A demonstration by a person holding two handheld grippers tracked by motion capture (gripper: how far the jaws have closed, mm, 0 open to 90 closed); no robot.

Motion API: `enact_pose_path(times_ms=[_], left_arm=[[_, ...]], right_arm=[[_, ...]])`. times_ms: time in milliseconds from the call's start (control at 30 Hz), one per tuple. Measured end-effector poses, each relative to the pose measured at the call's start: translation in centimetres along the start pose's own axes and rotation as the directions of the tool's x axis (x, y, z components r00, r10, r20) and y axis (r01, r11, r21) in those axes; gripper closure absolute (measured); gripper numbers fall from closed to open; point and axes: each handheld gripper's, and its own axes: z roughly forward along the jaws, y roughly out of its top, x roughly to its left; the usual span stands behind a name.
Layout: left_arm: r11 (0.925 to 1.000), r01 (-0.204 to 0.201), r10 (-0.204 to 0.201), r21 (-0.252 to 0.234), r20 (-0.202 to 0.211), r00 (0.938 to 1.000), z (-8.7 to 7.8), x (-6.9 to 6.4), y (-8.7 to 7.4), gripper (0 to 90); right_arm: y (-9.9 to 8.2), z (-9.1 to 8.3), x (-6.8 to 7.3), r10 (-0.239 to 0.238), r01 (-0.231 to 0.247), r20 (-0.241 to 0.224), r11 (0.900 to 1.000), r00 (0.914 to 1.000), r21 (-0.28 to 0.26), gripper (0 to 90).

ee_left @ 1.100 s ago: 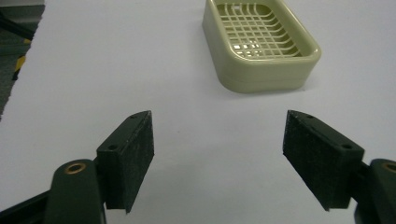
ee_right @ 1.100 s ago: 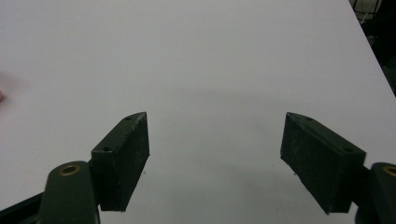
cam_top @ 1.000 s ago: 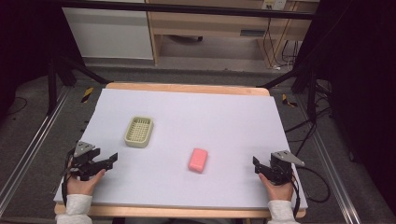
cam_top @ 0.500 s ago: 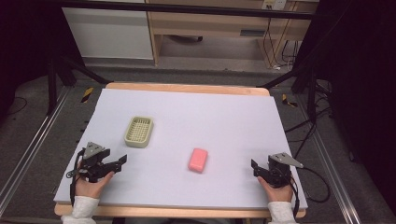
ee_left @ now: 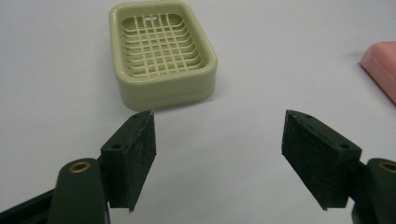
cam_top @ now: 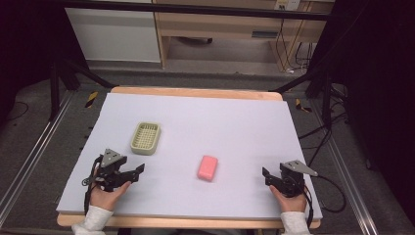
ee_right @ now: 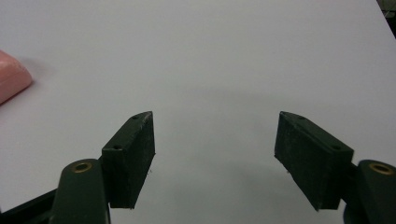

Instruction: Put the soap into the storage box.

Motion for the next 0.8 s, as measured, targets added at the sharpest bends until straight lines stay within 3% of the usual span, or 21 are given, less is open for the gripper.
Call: enact_pose_path(times_ms=[800], left_arm=[[0.9991,-0.042,0.042,-0.006,0.057,0.9975,1.2,-2.9,1.1,24.4]], right_arm=[[0.1,0.2,0.4,-0.024,0.024,-0.005,0.9997,0.9997,0.002,29.8]])
